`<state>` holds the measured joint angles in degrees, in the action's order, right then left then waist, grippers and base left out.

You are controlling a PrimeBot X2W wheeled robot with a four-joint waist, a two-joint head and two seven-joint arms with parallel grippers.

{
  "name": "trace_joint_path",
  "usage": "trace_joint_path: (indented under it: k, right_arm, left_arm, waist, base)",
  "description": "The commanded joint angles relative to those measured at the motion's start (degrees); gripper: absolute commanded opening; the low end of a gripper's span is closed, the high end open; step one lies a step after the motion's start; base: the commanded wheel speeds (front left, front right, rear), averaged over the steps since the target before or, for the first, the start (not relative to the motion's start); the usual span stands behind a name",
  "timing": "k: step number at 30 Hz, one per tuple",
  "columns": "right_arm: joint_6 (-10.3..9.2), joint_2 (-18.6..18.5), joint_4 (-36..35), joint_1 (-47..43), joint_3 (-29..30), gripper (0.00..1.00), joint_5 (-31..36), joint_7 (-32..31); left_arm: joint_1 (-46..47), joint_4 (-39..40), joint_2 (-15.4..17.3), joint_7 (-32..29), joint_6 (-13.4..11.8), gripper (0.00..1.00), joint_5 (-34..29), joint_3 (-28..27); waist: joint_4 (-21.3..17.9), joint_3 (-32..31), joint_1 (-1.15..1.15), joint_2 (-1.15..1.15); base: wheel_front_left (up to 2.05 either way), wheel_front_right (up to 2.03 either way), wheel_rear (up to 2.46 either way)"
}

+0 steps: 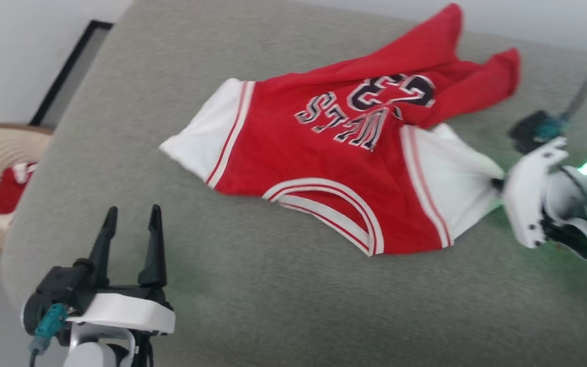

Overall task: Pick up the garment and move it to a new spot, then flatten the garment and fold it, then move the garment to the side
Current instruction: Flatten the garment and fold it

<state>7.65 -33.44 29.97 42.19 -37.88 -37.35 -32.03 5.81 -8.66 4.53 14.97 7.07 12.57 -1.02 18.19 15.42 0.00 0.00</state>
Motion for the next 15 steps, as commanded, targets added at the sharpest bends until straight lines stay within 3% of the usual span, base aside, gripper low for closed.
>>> trace_joint_path:
  k: [1,7,9,10,15]
  right_arm:
    - [-0.29,-1.17,-0.39,-2.28,1.73,0.0,-0.16,0.77]
    - [-0.27,-3.78,-2.91,-8.97,11.42,0.0,1.1,3.49]
    - [-0.21,-4.18,-4.88,-13.83,18.19,0.0,2.19,4.24]
    - [-0.21,-4.18,-4.88,-13.83,18.19,0.0,2.19,4.24]
    - [-0.21,-2.52,-10.04,-22.07,29.57,0.0,6.26,3.67]
  left_arm:
    - [-0.25,0.62,0.47,0.29,0.27,1.0,-0.57,-0.52]
    - [-0.61,2.27,2.44,0.29,0.45,1.0,-1.49,0.51]
    - [-0.45,3.47,4.48,0.29,0.48,1.0,-0.73,2.54]
    - [-0.45,3.47,4.48,0.29,0.48,1.0,-0.73,2.54]
    - [-0.44,4.84,8.74,0.29,0.42,1.0,-0.86,5.79]
  waist:
    - [-2.62,-0.34,0.0,0.0]
    - [-6.47,-0.23,0.0,0.0]
    - [-8.17,0.1,0.0,0.0]
    - [-8.17,0.1,0.0,0.0]
    - [-10.2,0.77,0.0,0.0]
  base:
    - [0.0,0.0,0.0]
    - [0.0,0.0,0.0]
    - [0.0,0.0,0.0]
    - [0.0,0.0,0.0]
    - [0.0,0.0,0.0]
